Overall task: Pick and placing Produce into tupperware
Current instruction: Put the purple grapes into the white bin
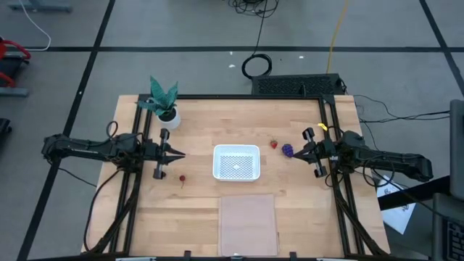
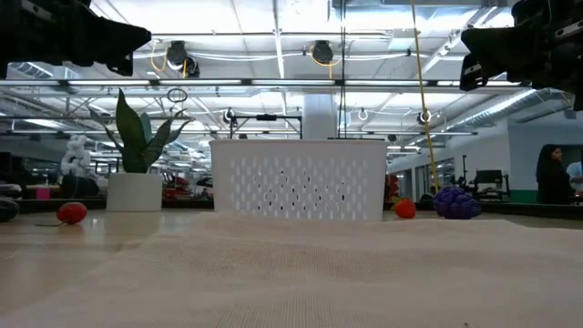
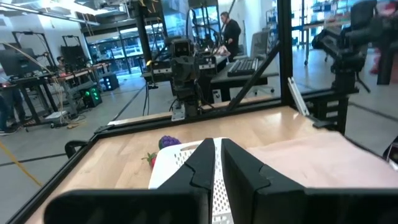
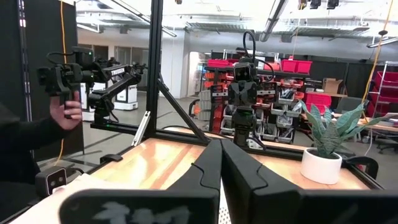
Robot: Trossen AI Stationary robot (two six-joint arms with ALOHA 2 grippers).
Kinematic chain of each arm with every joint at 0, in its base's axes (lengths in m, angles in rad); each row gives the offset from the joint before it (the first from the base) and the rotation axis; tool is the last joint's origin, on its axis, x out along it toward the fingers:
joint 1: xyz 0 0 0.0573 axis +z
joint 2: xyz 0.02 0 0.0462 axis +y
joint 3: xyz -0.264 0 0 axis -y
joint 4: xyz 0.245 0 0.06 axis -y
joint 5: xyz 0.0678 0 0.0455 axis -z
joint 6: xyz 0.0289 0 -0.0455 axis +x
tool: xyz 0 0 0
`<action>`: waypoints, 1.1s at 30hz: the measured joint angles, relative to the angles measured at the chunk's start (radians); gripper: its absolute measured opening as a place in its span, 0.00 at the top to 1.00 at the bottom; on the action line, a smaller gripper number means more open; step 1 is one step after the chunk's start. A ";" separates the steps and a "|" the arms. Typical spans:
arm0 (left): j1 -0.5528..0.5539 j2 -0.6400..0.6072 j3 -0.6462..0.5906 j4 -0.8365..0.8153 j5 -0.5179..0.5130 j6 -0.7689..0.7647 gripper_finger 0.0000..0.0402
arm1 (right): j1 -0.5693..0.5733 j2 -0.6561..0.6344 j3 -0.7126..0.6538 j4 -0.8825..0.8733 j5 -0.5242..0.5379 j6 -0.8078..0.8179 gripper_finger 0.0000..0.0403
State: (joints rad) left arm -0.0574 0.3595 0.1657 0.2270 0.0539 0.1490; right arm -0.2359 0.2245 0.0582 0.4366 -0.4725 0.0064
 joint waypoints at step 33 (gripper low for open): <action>0.000 0.099 0.000 0.134 -0.012 -0.116 0.92 | 0.000 0.000 0.000 0.008 0.001 0.076 1.00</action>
State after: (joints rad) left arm -0.0574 0.4582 0.1654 0.3615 0.0414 0.0335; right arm -0.2356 0.2245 0.0584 0.4442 -0.4713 0.0825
